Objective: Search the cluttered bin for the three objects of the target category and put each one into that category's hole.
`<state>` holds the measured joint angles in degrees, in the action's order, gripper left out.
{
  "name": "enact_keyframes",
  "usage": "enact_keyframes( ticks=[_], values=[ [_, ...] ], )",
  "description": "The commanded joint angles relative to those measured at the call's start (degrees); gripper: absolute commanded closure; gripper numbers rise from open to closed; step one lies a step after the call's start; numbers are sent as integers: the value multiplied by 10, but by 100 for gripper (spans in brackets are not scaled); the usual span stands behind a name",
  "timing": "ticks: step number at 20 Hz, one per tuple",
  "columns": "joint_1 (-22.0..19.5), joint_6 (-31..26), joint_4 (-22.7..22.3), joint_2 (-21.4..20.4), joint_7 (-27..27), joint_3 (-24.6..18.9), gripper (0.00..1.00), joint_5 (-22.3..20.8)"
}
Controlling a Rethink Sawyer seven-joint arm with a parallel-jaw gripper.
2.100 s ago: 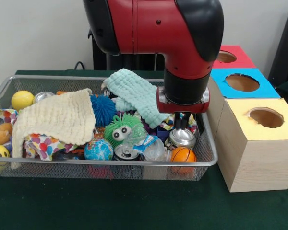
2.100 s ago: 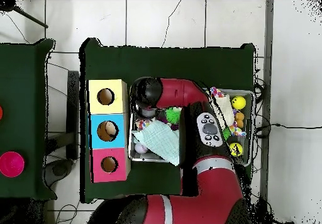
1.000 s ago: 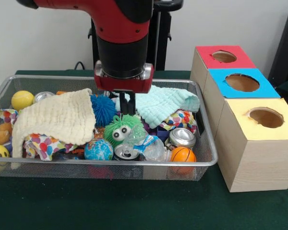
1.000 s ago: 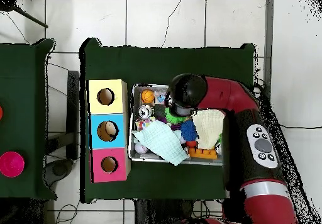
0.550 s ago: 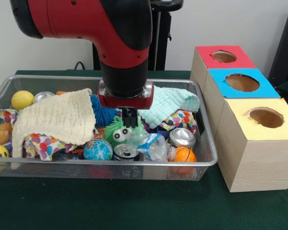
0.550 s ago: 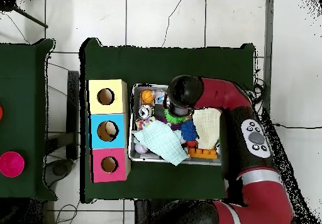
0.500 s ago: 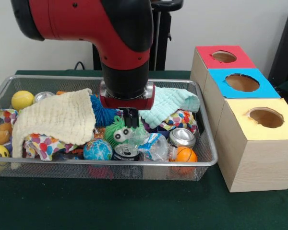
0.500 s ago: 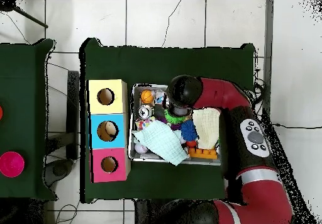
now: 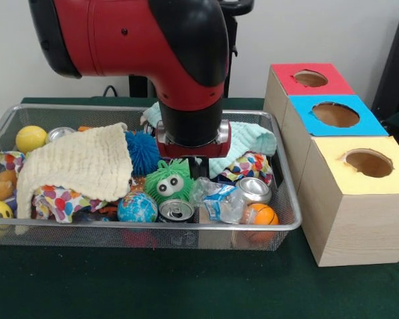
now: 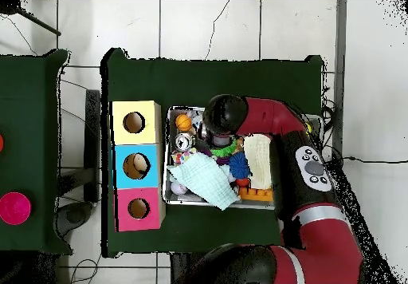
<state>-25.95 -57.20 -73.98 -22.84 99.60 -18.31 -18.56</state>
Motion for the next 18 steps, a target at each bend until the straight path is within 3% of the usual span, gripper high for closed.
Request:
enact_keyframes(
  ticks=[1, 12, 18],
  values=[
    [-22, -23, -1, 17, -156, -48, 100, -39],
    [-70, -53, -50, -50, -181, -58, 100, -53],
    [-85, -49, -43, -34, -190, -69, 100, -61]
  ],
)
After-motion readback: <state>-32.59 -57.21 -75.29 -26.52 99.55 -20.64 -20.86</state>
